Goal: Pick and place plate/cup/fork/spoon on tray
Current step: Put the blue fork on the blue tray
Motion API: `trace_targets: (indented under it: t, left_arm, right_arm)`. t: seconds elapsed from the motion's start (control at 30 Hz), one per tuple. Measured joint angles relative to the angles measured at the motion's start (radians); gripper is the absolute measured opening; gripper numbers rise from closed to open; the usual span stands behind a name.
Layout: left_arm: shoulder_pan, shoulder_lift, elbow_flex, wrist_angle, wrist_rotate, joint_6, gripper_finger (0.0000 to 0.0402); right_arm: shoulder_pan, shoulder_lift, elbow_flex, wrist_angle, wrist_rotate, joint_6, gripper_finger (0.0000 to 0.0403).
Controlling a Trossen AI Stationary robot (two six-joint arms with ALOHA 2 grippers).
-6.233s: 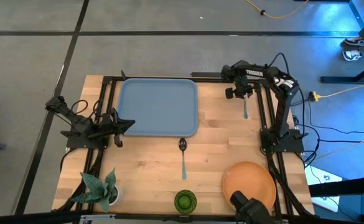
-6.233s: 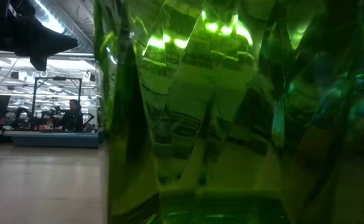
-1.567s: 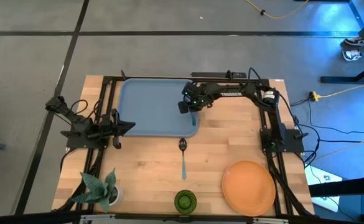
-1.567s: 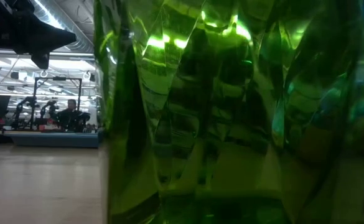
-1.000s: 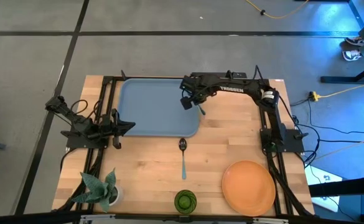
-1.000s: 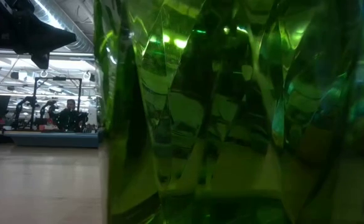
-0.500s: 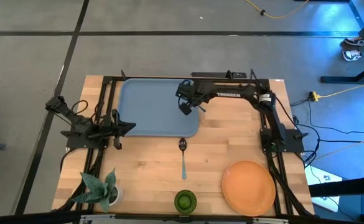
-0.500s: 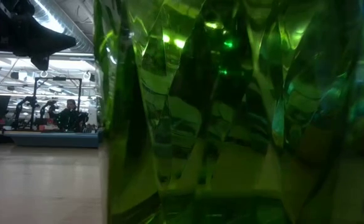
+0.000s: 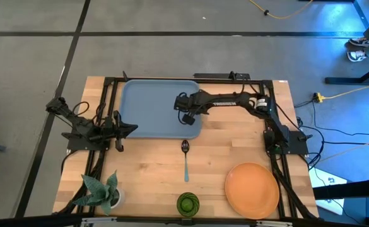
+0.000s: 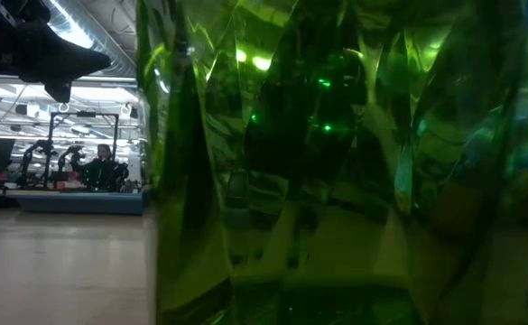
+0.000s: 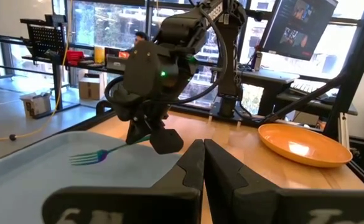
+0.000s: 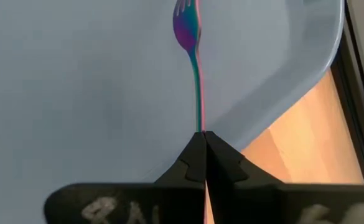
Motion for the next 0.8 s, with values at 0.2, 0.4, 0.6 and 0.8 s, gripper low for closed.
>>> trace_targets:
  t: [0.2,0.4,0.6,0.8]
  left_arm:
    - [0.0,0.0,0.0,0.0,0.0,0.0,0.0]
    - [0.0,0.0,0.0,0.0,0.0,0.006,0.0]
    - [0.0,0.0,0.0,-0.001,0.0,0.007,0.0]
    - [0.0,0.0,0.0,-0.001,0.0,0.007,0.0]
  right_arm:
    - [0.014,0.023,0.0,0.011,-0.004,-0.067,0.0]
    - [0.044,0.05,0.002,0.013,0.091,-0.18,0.0]
    - [0.071,0.052,0.001,0.027,0.123,-0.237,0.0]
    - [0.09,0.052,0.001,0.041,0.101,-0.307,0.0]
